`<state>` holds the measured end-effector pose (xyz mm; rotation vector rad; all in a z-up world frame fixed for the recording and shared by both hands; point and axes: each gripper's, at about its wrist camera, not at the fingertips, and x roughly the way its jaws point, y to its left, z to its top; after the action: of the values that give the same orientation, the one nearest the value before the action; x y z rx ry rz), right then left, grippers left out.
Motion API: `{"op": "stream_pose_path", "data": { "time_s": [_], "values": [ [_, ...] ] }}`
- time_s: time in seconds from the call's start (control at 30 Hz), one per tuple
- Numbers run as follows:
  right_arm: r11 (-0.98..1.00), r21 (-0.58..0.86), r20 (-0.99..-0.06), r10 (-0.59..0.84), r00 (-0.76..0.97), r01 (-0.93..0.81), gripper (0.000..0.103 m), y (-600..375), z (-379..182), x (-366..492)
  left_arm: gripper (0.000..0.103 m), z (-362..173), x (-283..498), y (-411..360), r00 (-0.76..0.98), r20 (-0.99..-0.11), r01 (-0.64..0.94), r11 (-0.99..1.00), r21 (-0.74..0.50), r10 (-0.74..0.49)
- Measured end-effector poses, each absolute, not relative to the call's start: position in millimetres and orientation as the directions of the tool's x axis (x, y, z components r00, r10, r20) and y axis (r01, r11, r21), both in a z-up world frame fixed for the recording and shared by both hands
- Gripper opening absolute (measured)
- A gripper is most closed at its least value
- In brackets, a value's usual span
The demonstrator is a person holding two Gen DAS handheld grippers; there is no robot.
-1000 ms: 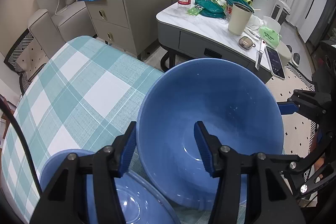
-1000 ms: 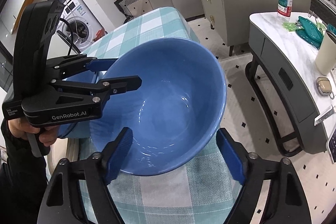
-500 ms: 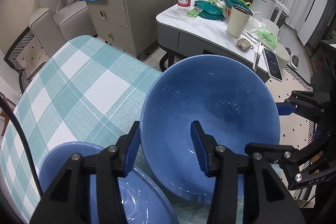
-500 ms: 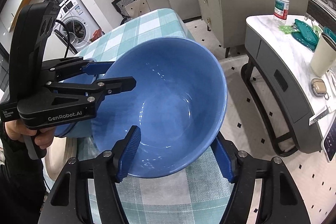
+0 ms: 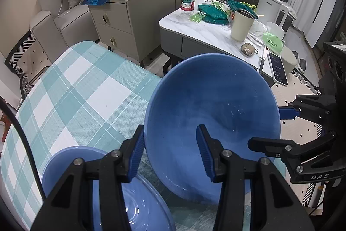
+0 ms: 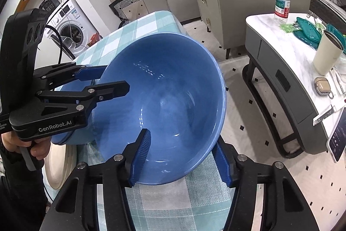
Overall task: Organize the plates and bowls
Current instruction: 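Close the left tool on a blue bowl rim while the right tool grips another bowl rim, then lift the gripped blue bowls and carry them with both tools toward the beige plates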
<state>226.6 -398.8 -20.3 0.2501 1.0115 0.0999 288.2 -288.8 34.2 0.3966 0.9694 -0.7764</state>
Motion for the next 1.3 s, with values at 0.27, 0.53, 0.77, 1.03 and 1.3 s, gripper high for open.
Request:
{"op": "stream_pose_path", "data": {
  "time_s": [0.27,0.53,0.77,1.03,1.3],
  "values": [
    [0.97,0.24,-0.821,0.184,0.541,0.034,0.058,-397,-14,228,0.047,40,286,-286,0.343,-0.842,0.736,0.676,-0.034,-0.416],
    [0.971,0.237,-0.82,0.181,0.543,0.033,0.056,-396,-12,227,0.047,43,286,-283,0.349,-0.837,0.734,0.678,-0.036,-0.421],
    [0.974,0.224,-0.815,0.171,0.553,0.03,0.056,-397,-5,226,0.047,49,284,-281,0.357,-0.826,0.733,0.679,-0.042,-0.437],
    [0.978,0.209,-0.808,0.162,0.567,0.019,0.056,-395,4,228,0.047,61,281,-276,0.374,-0.809,0.728,0.684,-0.047,-0.453],
    [0.981,0.192,-0.798,0.155,0.583,0.002,0.056,-389,15,230,0.047,72,279,-267,0.398,-0.791,0.715,0.697,-0.049,-0.465]
  ]
}}
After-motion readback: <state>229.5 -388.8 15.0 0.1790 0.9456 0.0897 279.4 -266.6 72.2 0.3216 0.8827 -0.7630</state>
